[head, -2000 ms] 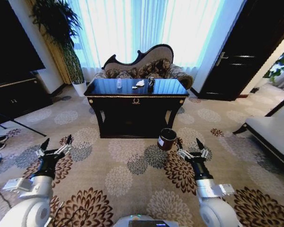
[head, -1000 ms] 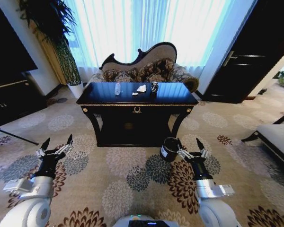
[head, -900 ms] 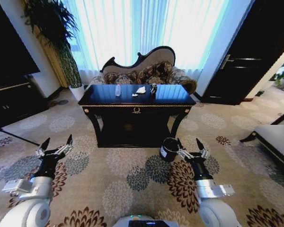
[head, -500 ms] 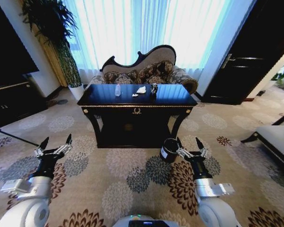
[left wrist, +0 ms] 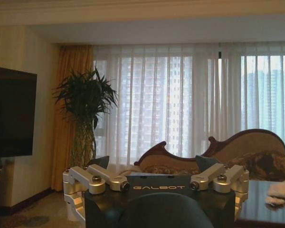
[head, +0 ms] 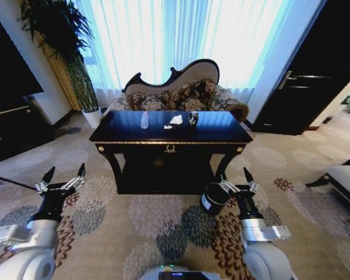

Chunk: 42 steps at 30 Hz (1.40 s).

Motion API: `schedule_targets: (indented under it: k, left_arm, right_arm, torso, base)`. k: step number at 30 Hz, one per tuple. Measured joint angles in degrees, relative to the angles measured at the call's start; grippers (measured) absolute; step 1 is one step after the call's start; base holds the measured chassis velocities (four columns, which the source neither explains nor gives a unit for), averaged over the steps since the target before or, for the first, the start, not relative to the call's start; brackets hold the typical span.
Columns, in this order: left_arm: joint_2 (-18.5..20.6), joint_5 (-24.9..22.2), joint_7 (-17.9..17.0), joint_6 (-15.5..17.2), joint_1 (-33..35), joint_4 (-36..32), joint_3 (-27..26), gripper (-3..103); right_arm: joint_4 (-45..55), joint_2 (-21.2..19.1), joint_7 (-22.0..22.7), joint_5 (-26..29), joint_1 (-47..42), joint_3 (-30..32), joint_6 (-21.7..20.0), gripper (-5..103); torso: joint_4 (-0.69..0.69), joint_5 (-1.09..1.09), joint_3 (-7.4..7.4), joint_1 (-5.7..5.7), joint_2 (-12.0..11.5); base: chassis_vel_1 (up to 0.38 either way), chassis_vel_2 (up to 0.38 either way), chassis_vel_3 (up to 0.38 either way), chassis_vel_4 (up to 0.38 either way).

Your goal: Move to the front of the table and place the trash on the table into the trash bin.

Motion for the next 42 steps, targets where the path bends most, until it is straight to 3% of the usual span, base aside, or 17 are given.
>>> schedule_targets:
  k: [4, 20, 36, 42]
  left_arm:
    - [-0.1, -0.1, 0.1, -0.1, 0.2, -0.4, -0.4, 100]
    - [-0.1, -0.6, 0.2, -0.4, 0.9, -0.7, -1.2, 100]
    - [-0.4, -0.7, 0.0, -0.4, 0.1, 0.7, -1.0, 100]
    - [1.8, -2.4, -4.4, 0.2, -0.4, 0.3, 1.1, 100]
  right_arm:
    - [-0.2, 0.1, -0.1, -2.2, 0.5, 0.4, 0.5, 100]
    - [-0.7, 1.1, -1.1, -2.5, 0.1, 0.4, 2.3, 100]
    - [-1.4, 1.3, -1.3, -2.8, 0.3, -0.1, 2.3, 100]
    - [-1.5, 1.5, -1.3, -3.0, 0.4, -0.3, 3.1, 100]
  torso:
    - [0.01, 0.02, 0.01, 0.01, 0.0]
    - [0.01, 0.03, 0.03, 0.09, 0.0]
    - [0.00, 0.00, -0.02, -0.07, 0.0]
    - [0.01, 0.02, 0.03, 0.06, 0.0]
  base:
    - [-0.316, 0.328, 0.319, -0.329]
    - [-0.346, 0.342, 0.341, -0.340]
    - [-0.019, 0.018, -0.009, -0.001]
    - [0.000, 0.000, 0.000, 0.000]
